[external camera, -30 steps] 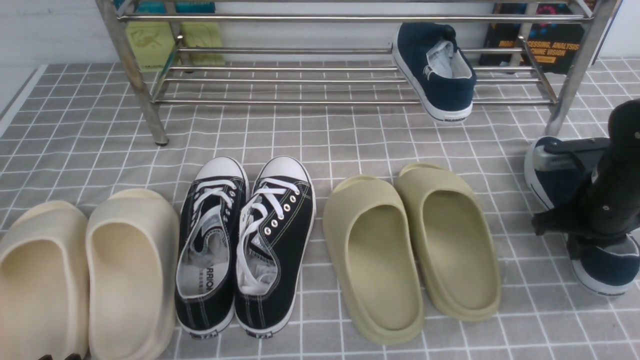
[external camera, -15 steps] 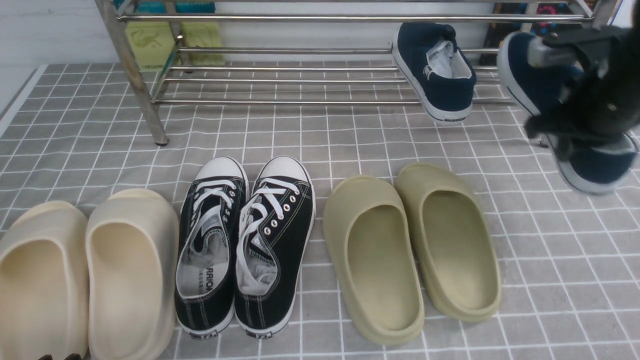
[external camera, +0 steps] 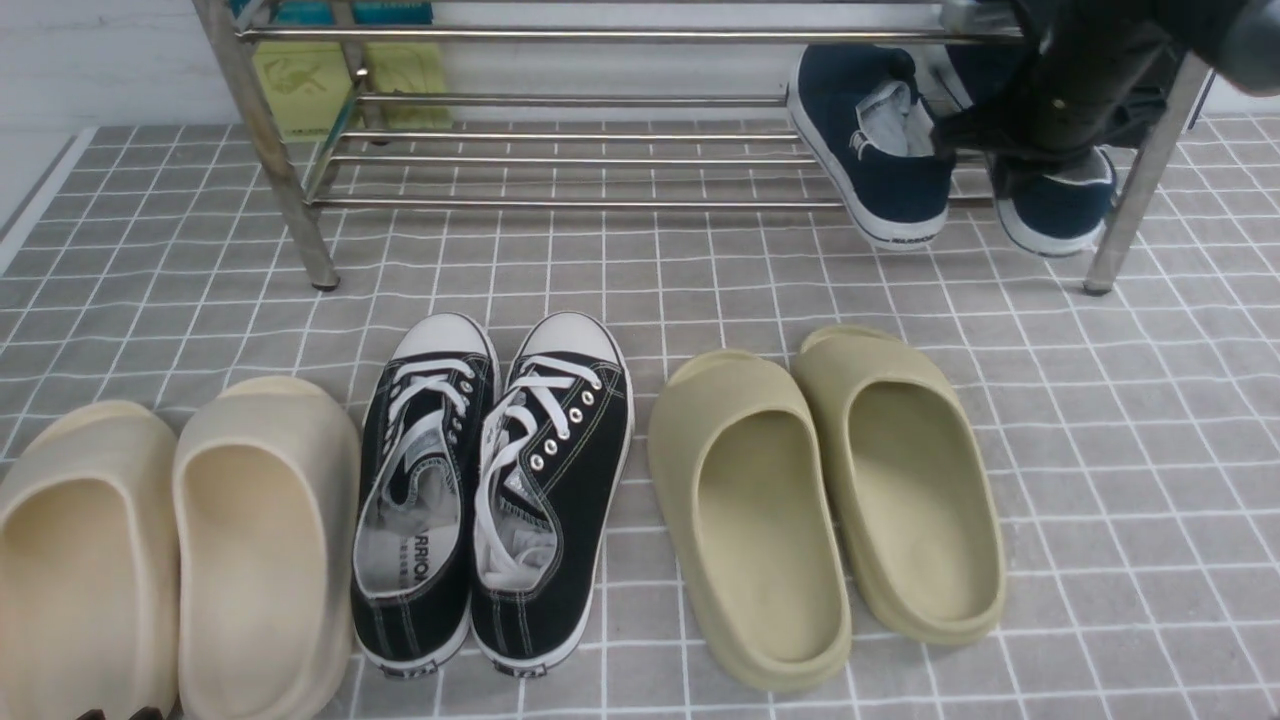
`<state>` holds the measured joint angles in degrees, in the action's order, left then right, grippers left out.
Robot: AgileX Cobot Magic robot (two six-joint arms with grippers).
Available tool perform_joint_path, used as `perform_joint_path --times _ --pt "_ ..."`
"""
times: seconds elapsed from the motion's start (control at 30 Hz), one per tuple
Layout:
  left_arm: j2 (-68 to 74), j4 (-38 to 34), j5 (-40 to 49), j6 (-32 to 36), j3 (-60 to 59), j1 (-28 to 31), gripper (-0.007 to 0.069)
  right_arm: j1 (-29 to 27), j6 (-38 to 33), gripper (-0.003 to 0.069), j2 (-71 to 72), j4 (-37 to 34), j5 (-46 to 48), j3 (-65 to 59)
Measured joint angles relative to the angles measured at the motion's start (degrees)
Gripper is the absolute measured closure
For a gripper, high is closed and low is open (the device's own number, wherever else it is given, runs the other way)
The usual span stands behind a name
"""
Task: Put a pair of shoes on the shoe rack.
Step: Use the right arm to put a shoe into the shoe rack
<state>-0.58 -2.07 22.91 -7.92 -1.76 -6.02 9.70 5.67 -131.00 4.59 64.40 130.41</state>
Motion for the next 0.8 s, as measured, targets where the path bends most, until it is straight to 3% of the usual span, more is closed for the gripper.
perform_joint_path --times 0.27,0.4,0.6,0.7,0.8 --pt "0.00 0.00 0.00 0.00 0.00 0.00 0.0386 0.00 -0.62 0.0614 -5.39 0.25 -2.89 5.91" --pt "0.00 0.00 0.00 0.00 0.00 0.00 0.0386 0.00 -3.46 0.0485 -5.57 0.96 -4.97 5.98" --pt "0.00 0.00 0.00 0.00 0.00 0.00 0.0386 0.00 -4.28 0.0204 -3.74 0.28 -2.38 6.02" --pt "0.00 0.00 0.00 0.00 0.00 0.00 0.0386 -0.05 -4.33 0.0146 -0.84 -0.02 -1.14 4.18" --pt "0.00 0.00 0.00 0.00 0.00 0.00 0.0386 0.01 -4.52 0.0139 3.49 -0.18 -1.01 -0.39"
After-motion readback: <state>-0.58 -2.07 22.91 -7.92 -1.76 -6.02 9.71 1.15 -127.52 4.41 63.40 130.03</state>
